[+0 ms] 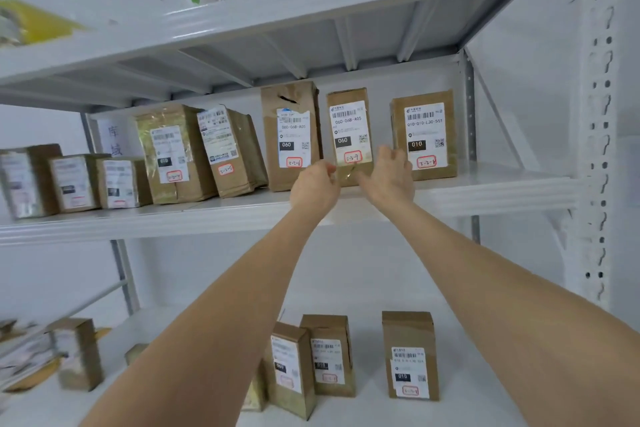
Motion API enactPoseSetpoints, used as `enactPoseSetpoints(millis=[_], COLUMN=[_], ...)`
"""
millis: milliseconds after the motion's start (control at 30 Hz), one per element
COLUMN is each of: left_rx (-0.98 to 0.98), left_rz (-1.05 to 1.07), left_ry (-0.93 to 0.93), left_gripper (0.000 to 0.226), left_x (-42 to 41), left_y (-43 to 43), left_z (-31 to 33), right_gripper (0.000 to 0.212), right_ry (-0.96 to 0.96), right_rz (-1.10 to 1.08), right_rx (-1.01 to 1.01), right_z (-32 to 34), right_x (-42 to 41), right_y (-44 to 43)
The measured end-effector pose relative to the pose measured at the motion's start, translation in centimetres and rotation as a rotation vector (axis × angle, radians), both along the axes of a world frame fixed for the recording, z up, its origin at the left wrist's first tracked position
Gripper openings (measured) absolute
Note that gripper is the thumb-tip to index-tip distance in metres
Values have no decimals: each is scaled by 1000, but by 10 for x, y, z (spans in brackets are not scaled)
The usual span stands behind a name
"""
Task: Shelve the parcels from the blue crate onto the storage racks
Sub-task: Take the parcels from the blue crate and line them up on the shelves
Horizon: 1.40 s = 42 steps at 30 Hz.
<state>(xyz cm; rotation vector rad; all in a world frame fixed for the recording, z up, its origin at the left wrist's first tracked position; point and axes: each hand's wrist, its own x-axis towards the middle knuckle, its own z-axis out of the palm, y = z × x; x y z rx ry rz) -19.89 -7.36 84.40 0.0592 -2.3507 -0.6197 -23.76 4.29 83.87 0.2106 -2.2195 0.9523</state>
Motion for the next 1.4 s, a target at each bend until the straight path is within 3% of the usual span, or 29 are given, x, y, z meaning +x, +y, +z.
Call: enactPoseSetpoints(millis=[367, 800, 1400], left_rx=[-35, -25, -7], left_rz=[21, 12, 140], left_ry=[-63, 13, 120], left_gripper=[41, 38, 26], left_x=[60, 130, 44], left_y=[-133, -360, -523], left_z=[-2, -9, 10], right_gripper=[61, 67, 73], right_ry=[-58, -78, 32], right_rz=[107, 158, 272], right_rx=[-6, -105, -30], right_z=[-1, -10, 18], right_x=[63, 122, 31], right_y=[-125, -360, -530])
